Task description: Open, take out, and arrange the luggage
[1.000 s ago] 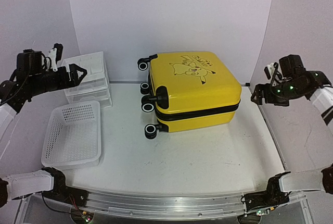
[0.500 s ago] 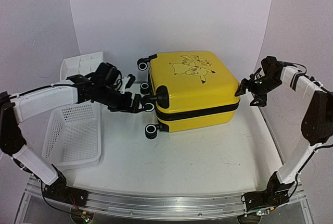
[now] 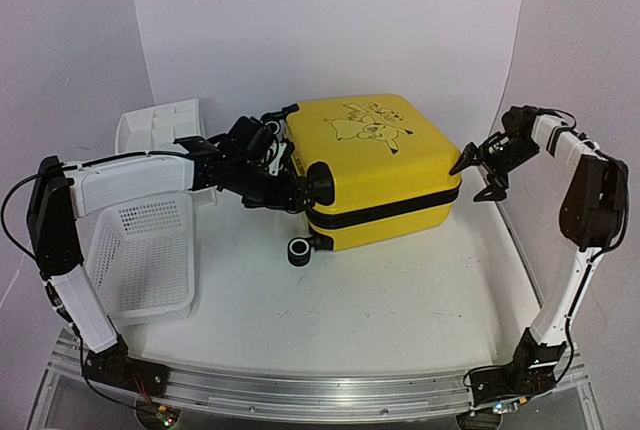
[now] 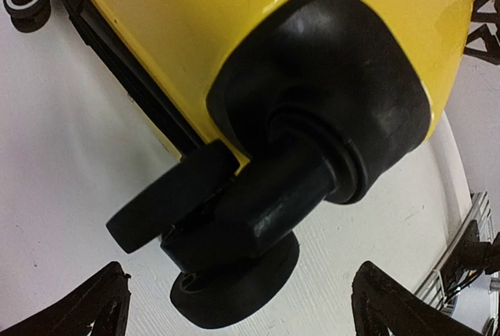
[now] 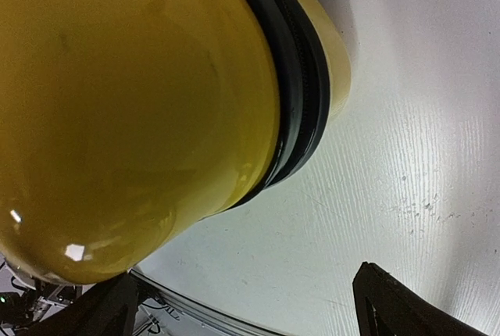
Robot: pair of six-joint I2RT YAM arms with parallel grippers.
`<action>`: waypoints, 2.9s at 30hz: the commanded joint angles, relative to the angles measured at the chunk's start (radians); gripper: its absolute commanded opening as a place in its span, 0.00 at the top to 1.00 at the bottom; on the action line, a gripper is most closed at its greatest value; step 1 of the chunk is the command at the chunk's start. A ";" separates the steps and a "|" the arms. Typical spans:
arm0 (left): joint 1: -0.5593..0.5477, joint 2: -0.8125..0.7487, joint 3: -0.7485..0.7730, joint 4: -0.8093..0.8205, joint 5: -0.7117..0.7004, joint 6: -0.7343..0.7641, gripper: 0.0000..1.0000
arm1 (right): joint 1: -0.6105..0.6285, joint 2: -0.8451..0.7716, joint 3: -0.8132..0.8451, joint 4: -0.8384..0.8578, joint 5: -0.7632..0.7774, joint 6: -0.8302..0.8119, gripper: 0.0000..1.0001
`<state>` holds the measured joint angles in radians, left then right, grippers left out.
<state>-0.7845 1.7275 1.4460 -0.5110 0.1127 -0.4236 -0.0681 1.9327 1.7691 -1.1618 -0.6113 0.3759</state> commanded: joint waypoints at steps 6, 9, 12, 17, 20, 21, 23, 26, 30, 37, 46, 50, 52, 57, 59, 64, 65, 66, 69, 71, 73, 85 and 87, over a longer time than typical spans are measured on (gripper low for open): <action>0.004 0.021 0.153 0.038 -0.036 -0.026 0.00 | -0.013 0.010 0.232 0.390 -0.042 0.126 0.02; 0.012 0.071 0.217 0.022 0.011 -0.046 0.01 | -0.014 0.116 0.326 0.402 -0.088 0.157 0.02; 0.016 0.116 0.269 0.007 0.033 -0.055 0.01 | -0.013 0.246 0.477 0.409 -0.176 0.226 0.02; 0.034 0.170 0.338 -0.019 0.043 -0.050 0.00 | 0.018 0.332 0.545 0.480 -0.246 0.273 0.02; 0.050 0.199 0.367 -0.035 0.051 -0.050 0.01 | 0.035 0.319 0.483 0.488 -0.254 0.244 0.02; 0.054 0.204 0.373 -0.036 0.052 -0.048 0.01 | 0.040 0.303 0.448 0.490 -0.251 0.232 0.02; 0.062 0.219 0.388 -0.048 0.060 -0.043 0.01 | 0.051 0.255 0.347 0.509 -0.249 0.209 0.02; 0.072 0.241 0.408 -0.067 0.095 -0.040 0.01 | 0.078 0.139 0.169 0.568 -0.250 0.194 0.02; 0.073 0.229 0.388 -0.085 0.091 -0.031 0.01 | 0.156 -0.051 -0.107 0.629 -0.234 0.160 0.02; 0.073 0.117 0.268 -0.137 0.015 0.022 0.01 | 0.296 -0.459 -0.566 0.636 -0.076 0.139 0.02; 0.074 -0.046 0.174 -0.259 -0.177 0.072 0.01 | 0.350 -0.776 -0.620 0.162 0.841 -0.166 0.02; 0.074 -0.073 0.192 -0.261 -0.144 0.051 0.01 | 0.347 -0.719 -0.560 0.158 1.008 -0.183 0.02; 0.074 -0.074 0.200 -0.260 -0.119 0.035 0.00 | 0.307 -0.646 -0.503 0.166 0.941 -0.156 0.06; 0.074 -0.075 0.204 -0.258 -0.010 -0.024 0.01 | 0.078 -0.479 -0.409 0.260 0.473 -0.008 0.34; 0.071 -0.089 0.189 -0.253 0.018 -0.042 0.01 | 0.033 -0.405 -0.379 0.314 0.304 0.021 0.33; 0.062 -0.143 0.125 -0.230 0.043 -0.066 0.01 | 0.025 -0.276 -0.394 0.464 0.115 0.046 0.35; 0.061 -0.149 0.115 -0.222 0.052 -0.069 0.01 | 0.024 -0.262 -0.409 0.499 0.093 0.057 0.35; 0.061 -0.153 0.104 -0.220 0.059 -0.074 0.00 | 0.023 -0.249 -0.427 0.528 0.079 0.068 0.35; 0.058 -0.162 0.074 -0.205 0.075 -0.096 0.01 | 0.020 -0.197 -0.442 0.568 0.093 0.078 0.37; 0.055 -0.168 0.052 -0.185 0.091 -0.110 0.02 | 0.012 -0.169 -0.460 0.621 0.078 0.100 0.39; 0.051 -0.175 0.031 -0.165 0.095 -0.124 0.03 | 0.003 -0.132 -0.465 0.669 0.052 0.132 0.43; 0.031 -0.167 -0.026 -0.084 0.122 -0.181 0.07 | 0.002 0.007 -0.426 0.779 -0.082 0.143 0.55; 0.031 -0.160 -0.024 -0.077 0.113 -0.184 0.05 | 0.007 0.021 -0.456 0.822 -0.121 0.154 0.56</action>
<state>-0.7509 1.5921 1.4185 -0.6510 0.2264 -0.5858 -0.0673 1.9167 1.3113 -0.4633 -0.6083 0.5110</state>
